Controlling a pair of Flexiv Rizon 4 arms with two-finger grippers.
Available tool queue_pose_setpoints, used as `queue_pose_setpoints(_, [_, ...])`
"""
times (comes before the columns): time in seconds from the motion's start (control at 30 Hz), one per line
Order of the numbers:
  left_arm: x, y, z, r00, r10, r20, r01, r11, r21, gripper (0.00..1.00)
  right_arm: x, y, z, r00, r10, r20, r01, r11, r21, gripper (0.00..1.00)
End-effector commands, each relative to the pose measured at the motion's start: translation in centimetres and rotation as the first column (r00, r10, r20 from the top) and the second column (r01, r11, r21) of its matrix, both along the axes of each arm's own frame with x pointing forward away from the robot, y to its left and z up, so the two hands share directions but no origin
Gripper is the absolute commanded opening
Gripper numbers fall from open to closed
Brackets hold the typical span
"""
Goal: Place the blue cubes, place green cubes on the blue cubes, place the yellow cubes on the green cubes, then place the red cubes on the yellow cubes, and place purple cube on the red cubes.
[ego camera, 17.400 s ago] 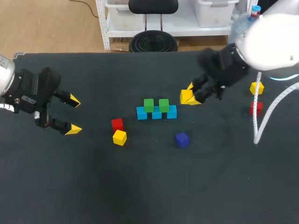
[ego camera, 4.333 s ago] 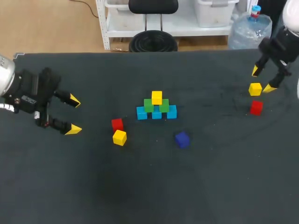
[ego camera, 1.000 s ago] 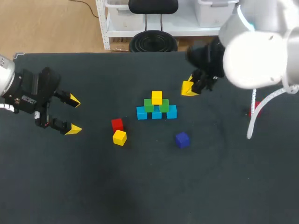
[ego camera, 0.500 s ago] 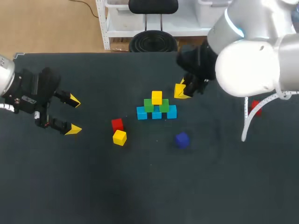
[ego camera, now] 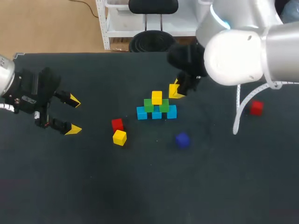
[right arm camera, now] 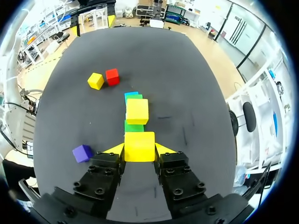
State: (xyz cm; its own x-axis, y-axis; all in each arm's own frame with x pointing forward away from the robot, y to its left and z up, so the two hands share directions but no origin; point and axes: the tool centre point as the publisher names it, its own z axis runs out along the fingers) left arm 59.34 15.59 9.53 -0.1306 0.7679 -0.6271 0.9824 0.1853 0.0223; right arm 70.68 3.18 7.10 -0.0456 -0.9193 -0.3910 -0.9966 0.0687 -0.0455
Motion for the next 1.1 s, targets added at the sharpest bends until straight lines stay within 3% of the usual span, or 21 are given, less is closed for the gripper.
queue_pose_setpoints(0.03, [0.1,0.1,-0.1,1.0,-0.002,0.001,0.002,1.0,-0.002,1.0,0.3,0.4,-0.1,1.0,0.004,-0.011,-0.005,1.0,-0.01,0.0])
queue_pose_setpoints(1.1, [0.1,0.1,-0.1,1.0,-0.002,0.001,0.002,1.0,-0.002,1.0,0.3,1.4,-1.6,0.998,0.027,-0.061,-0.029,0.999,-0.025,0.0])
